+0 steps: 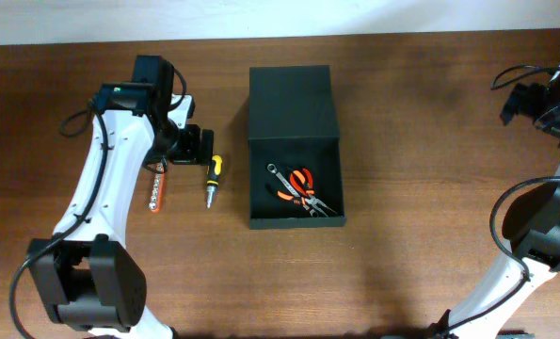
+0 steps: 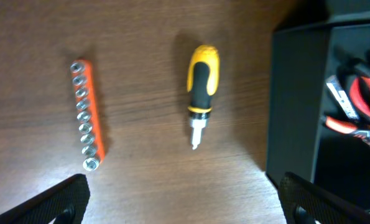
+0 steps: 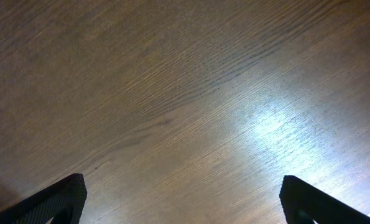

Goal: Pack container
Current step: 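Move the left gripper over the yellow-black screwdriver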

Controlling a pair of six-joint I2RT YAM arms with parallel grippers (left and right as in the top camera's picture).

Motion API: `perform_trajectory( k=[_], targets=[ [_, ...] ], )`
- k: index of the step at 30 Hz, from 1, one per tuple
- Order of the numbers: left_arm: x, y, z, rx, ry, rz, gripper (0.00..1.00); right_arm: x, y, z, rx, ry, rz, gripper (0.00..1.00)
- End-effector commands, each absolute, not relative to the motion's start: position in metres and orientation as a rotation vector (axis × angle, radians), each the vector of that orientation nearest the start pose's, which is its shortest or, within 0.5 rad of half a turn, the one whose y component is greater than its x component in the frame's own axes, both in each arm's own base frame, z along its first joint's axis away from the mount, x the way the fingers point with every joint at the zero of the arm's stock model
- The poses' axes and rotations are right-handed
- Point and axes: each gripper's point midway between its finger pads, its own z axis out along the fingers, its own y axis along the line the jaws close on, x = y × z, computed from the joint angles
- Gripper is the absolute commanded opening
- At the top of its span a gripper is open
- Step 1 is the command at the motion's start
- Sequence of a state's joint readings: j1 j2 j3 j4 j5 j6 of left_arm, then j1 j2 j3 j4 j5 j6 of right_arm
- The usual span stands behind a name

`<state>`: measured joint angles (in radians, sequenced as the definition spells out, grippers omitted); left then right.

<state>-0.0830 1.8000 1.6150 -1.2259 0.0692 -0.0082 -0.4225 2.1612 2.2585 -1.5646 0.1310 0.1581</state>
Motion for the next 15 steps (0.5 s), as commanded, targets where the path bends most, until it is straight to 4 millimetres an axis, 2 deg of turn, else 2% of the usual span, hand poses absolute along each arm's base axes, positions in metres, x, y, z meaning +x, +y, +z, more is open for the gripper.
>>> perform_trajectory(
  k=[1, 8, 15],
  targets=[
    [0.373, -0.060, 0.133, 0.222, 2.990, -0.122, 0.99, 0.382, -0.199, 0.177, 0.898, 2.903, -0.227, 0.99],
    [0.374, -0.070, 0.099, 0.340, 3.059, 0.063, 0.99, 0.382, -0.199, 0.177, 0.898, 2.903, -0.228, 0.99],
    [0.381, -0.071, 0.082, 0.340, 3.070, 0.069, 0.99, 0.382, -0.199, 0.177, 0.898, 2.903, -0.227, 0.99]
  ],
)
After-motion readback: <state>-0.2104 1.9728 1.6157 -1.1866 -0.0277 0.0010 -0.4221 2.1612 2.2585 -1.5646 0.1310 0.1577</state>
